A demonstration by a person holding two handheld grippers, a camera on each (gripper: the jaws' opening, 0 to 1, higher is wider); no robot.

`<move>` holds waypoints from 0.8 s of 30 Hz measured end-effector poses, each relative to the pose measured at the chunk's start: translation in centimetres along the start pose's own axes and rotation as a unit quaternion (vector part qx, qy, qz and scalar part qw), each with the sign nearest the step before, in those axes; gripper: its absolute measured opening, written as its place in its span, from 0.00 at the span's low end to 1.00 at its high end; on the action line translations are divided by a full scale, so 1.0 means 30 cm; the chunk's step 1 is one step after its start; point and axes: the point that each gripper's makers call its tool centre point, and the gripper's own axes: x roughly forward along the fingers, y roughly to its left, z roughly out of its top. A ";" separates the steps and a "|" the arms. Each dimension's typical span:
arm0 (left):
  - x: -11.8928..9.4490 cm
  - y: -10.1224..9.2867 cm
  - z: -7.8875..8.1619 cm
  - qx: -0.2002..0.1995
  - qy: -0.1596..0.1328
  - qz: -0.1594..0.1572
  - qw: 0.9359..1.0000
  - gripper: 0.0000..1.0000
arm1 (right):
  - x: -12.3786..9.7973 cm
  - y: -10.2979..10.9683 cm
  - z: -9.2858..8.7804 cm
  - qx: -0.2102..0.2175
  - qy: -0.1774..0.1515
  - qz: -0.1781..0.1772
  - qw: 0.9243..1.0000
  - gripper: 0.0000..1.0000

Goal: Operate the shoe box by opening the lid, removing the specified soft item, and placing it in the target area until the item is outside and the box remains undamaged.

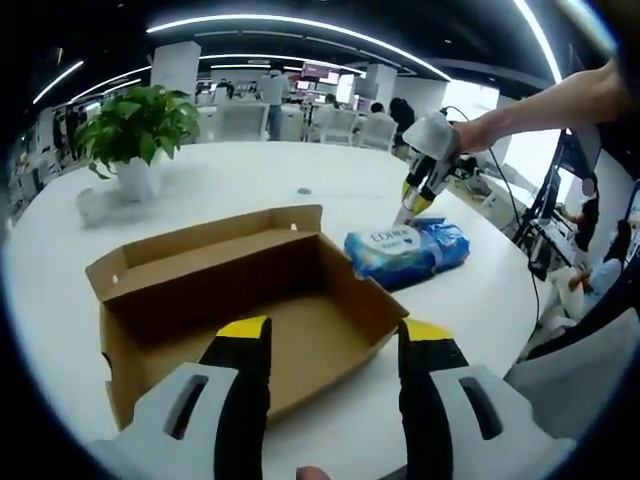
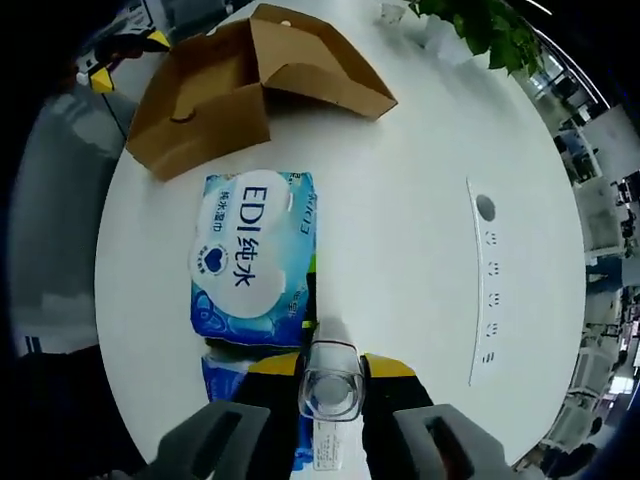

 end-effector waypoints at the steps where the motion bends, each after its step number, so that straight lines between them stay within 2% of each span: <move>1: 0.000 0.000 0.000 0.000 0.000 0.000 1.000 0.50 | 0.000 -0.001 0.001 0.000 0.000 0.000 1.000 0.18; 24: 0.002 0.011 -0.004 -0.005 0.000 0.002 1.000 0.49 | 0.015 -0.025 -0.008 -0.027 0.022 0.010 0.999 0.19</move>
